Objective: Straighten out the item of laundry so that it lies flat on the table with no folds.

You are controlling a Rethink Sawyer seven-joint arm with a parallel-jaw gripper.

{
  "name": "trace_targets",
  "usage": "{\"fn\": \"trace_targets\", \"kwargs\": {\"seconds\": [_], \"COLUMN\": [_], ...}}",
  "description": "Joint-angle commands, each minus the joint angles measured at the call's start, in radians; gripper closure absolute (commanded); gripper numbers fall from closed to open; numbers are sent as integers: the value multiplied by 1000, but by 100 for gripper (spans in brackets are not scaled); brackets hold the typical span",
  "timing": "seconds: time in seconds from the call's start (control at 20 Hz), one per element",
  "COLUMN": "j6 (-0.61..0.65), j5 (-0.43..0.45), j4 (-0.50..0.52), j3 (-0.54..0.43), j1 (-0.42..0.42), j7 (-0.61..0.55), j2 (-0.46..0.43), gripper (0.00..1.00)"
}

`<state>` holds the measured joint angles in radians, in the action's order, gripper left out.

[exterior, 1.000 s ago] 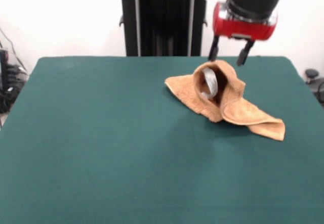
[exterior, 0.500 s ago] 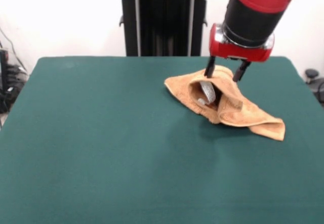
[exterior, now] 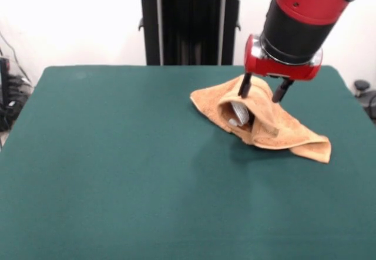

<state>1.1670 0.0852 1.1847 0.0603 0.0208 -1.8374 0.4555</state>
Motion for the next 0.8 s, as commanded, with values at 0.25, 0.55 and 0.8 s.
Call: {"fn": "trace_targets", "kwargs": {"seconds": [0.25, 0.55, 0.8], "j6": [33, -69, -231], "j5": [-30, -36, -15], "j4": [7, 88, 167], "j3": [-63, -64, -70], "j1": [31, 37, 34], "j7": [-134, -149, -145], "j2": [-25, -3, -4], "gripper": [0, 0, 0]}}
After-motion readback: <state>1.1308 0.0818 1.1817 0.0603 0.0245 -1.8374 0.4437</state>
